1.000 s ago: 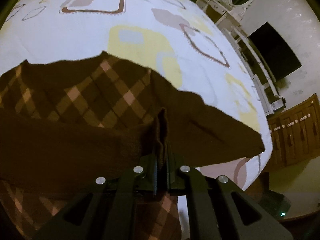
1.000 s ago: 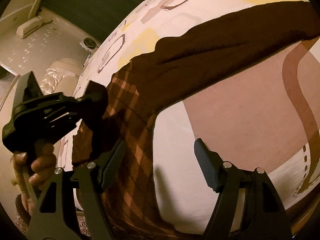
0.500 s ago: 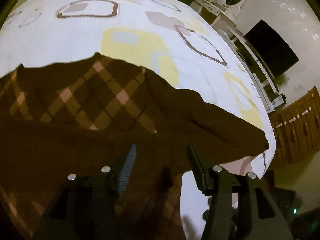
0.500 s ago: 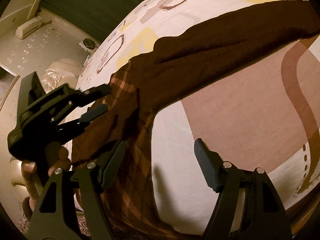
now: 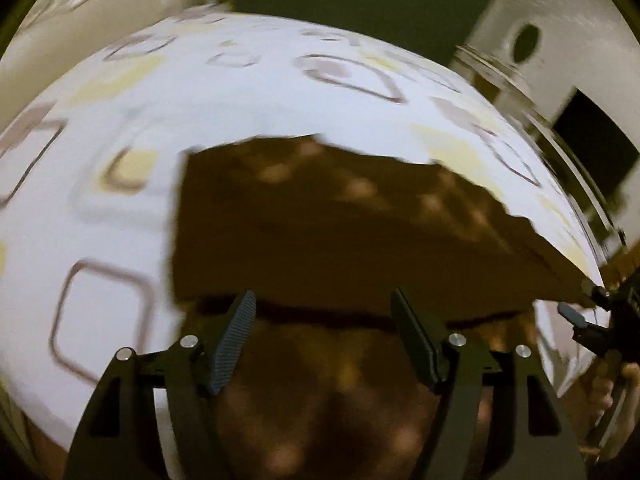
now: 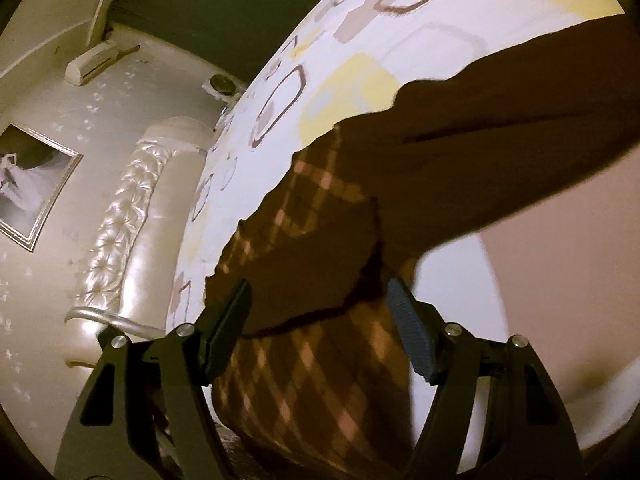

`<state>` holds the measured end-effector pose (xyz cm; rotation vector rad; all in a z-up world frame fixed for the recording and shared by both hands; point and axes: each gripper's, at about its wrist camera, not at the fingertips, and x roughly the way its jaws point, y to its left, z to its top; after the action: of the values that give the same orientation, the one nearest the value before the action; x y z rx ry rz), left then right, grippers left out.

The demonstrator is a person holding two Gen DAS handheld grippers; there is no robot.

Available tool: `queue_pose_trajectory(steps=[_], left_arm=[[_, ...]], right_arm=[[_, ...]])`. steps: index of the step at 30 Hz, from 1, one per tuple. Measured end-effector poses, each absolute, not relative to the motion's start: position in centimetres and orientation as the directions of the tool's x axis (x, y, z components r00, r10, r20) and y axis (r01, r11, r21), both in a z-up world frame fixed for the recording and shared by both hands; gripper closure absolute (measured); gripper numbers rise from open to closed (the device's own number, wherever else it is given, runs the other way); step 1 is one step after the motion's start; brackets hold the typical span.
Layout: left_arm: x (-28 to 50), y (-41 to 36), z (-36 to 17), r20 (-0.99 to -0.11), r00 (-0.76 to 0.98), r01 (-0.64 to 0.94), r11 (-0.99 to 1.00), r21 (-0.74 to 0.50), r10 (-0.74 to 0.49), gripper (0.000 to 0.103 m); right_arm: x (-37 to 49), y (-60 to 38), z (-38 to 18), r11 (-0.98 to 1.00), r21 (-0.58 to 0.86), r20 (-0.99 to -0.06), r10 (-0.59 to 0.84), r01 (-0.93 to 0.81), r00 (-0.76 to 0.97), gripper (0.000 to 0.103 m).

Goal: Fold small clothes

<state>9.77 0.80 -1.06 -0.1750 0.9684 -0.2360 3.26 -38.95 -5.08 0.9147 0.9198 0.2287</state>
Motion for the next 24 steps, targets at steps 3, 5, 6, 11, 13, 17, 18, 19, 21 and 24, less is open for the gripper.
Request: queue_pose_trajectory(steps=[3, 5, 6, 11, 13, 17, 18, 19, 21, 24], left_arm=[[9.4, 4.1, -2.2, -0.791, 0.549, 0.055, 0.956, -0.289, -0.271, 0.034], [9.3, 5.5, -2.9, -0.786, 0.553, 0.022, 0.948, -0.317, -0.276, 0.034], [9.3, 5.9, -3.1, -0.784, 0.552, 0.015, 0.944, -0.330, -0.283, 0.033], [9.3, 7.0, -4.7, -0.784, 0.538, -0.019, 0.925, -0.379, -0.310, 0.034], [9.2, 7.2, -5.2, -0.784, 0.535, -0.026, 0.921, -0.388, -0.315, 0.034], [9.0, 7.1, -5.7, -0.780, 0.543, -0.014, 0.925, -0.380, -0.312, 0.033], [9.0, 7.2, -5.7, -0.780, 0.544, -0.009, 0.927, -0.374, -0.309, 0.033], [8.9, 7.1, -5.8, -0.779, 0.546, -0.003, 0.930, -0.368, -0.307, 0.032], [8.9, 7.1, -5.9, -0.776, 0.551, 0.001, 0.930, -0.368, -0.307, 0.031], [8.9, 7.2, -5.8, -0.770, 0.558, -0.007, 0.926, -0.377, -0.309, 0.031]], right_arm=[[4.8, -38.2, -6.4, 0.576, 0.782, -0.589, 0.559, 0.238, 0.583, 0.040], [5.2, -37.8, -7.2, 0.562, 0.782, -0.601, 0.568, 0.268, 0.562, 0.040], [5.2, -37.5, -7.7, 0.563, 0.775, -0.614, 0.565, 0.286, 0.551, 0.040], [5.6, -36.6, -9.4, 0.561, 0.764, -0.633, 0.559, 0.318, 0.536, 0.049], [5.6, -36.5, -9.6, 0.558, 0.761, -0.637, 0.548, 0.330, 0.542, 0.056], [5.9, -36.6, -9.8, 0.581, 0.736, -0.663, 0.519, 0.347, 0.540, 0.093], [6.0, -36.7, -9.7, 0.587, 0.732, -0.667, 0.516, 0.345, 0.538, 0.096], [6.0, -36.9, -9.6, 0.599, 0.724, -0.673, 0.506, 0.342, 0.540, 0.097], [6.1, -37.1, -9.3, 0.610, 0.718, -0.675, 0.490, 0.336, 0.552, 0.098], [6.3, -37.7, -9.2, 0.620, 0.710, -0.677, 0.470, 0.334, 0.567, 0.099]])
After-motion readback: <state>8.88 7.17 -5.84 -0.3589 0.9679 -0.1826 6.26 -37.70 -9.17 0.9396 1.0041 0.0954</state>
